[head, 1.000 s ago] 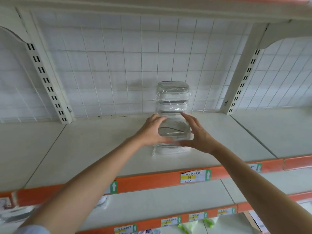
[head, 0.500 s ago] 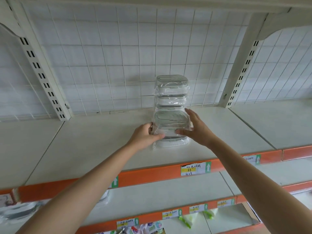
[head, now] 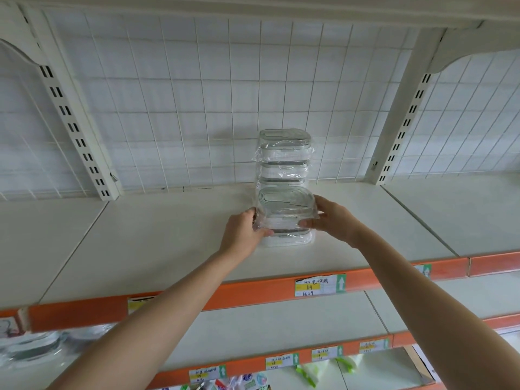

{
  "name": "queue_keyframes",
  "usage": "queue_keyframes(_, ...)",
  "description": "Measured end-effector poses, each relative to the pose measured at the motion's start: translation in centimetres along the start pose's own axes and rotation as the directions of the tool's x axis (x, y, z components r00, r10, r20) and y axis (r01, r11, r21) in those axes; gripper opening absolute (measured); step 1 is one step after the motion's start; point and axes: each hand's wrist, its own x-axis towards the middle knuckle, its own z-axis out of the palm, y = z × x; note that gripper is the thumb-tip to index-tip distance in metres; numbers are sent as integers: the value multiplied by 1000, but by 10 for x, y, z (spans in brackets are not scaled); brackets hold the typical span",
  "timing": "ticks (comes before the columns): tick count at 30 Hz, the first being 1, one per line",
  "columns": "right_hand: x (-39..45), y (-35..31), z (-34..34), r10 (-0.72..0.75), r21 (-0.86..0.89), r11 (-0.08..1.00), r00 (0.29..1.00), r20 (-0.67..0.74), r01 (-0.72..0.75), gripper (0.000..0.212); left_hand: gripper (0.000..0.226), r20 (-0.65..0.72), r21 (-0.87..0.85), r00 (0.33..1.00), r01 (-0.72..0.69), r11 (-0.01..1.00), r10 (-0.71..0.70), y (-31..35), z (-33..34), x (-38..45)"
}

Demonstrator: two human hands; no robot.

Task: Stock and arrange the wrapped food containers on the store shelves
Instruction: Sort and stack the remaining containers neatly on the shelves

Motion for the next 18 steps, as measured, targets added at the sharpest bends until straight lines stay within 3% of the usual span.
queue_keyframes(7, 0, -2, 3, -21, -264, 965, 999, -39, 10, 73, 27, 81, 105, 997, -23, 994, 14, 6, 5, 0)
queue_keyframes(10, -6, -9, 1, -66, -441, 897, 994, -85, 22, 80, 33, 143, 147, 990, -31, 989, 10, 9, -3, -1)
queue_keyframes(14, -21, -22, 6, -307, -678, 723, 941, -145, 132, 66, 48, 132, 399, 989, -112, 910, 63, 9, -18, -14)
queue_keyframes(18, -31, -37, 29, -534, -740, 575, 845, -17, 349, 42, 34, 176, 625, 972, -232, 745, 155, 6, -34, -41)
